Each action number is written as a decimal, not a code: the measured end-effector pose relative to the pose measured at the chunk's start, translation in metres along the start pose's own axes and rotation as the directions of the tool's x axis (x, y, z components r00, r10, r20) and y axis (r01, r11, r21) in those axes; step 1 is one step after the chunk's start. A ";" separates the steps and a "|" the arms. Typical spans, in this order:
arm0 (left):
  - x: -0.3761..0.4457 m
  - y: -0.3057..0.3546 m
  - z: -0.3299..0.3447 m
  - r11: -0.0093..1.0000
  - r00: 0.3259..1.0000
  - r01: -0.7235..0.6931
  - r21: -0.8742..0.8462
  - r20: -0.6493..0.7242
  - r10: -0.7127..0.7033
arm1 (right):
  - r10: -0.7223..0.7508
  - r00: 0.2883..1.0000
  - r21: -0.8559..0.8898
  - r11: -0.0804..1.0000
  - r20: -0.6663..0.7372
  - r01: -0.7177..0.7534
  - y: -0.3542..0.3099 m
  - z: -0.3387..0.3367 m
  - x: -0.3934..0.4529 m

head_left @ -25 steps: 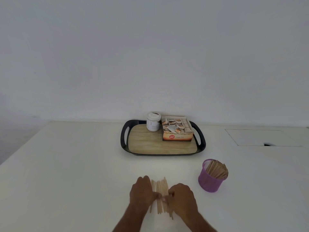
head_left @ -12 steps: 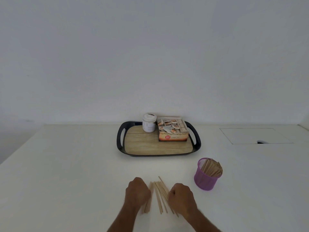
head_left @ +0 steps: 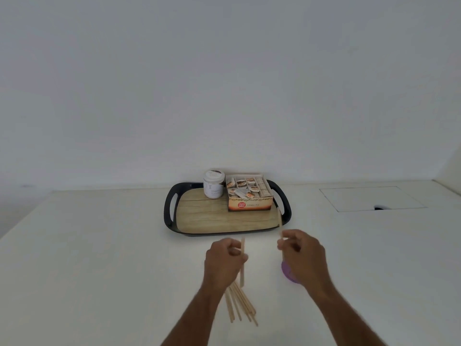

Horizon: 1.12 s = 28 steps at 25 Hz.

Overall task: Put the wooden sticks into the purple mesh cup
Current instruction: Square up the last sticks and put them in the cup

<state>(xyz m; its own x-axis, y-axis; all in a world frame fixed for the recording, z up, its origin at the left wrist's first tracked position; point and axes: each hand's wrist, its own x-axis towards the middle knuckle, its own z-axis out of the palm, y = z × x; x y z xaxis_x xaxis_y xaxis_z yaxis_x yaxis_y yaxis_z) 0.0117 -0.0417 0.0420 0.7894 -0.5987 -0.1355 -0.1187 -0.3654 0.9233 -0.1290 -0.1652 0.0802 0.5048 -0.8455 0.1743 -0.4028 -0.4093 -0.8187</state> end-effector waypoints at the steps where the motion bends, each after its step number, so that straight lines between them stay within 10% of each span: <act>1: 0.001 0.011 0.008 0.998 0.999 -0.035 -0.051 0.003 0.035 | 0.013 0.999 -0.013 1.000 -0.045 -0.013 0.001 -0.011 0.006; 14: 0.010 0.084 0.091 0.960 0.960 -0.276 -0.050 0.036 0.278 | 0.134 0.988 -0.123 0.982 -0.082 -0.144 0.037 -0.057 0.033; 20: 0.012 0.069 0.094 0.959 0.946 -0.279 0.039 0.182 0.268 | 0.093 0.991 -0.210 0.971 -0.100 -0.113 0.039 -0.058 0.033; 28: 0.026 0.047 0.044 0.983 0.983 -0.181 0.040 0.050 0.179 | -0.152 0.984 -0.235 0.964 -0.092 0.127 0.023 -0.031 0.017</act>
<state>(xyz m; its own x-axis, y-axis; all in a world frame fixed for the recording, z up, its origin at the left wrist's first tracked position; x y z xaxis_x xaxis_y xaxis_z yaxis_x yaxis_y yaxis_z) -0.0002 -0.1059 0.0656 0.7245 -0.6891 0.0146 -0.2837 -0.2788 0.9175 -0.1535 -0.1994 0.0809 0.4881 -0.8014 0.3458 -0.5037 -0.5822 -0.6382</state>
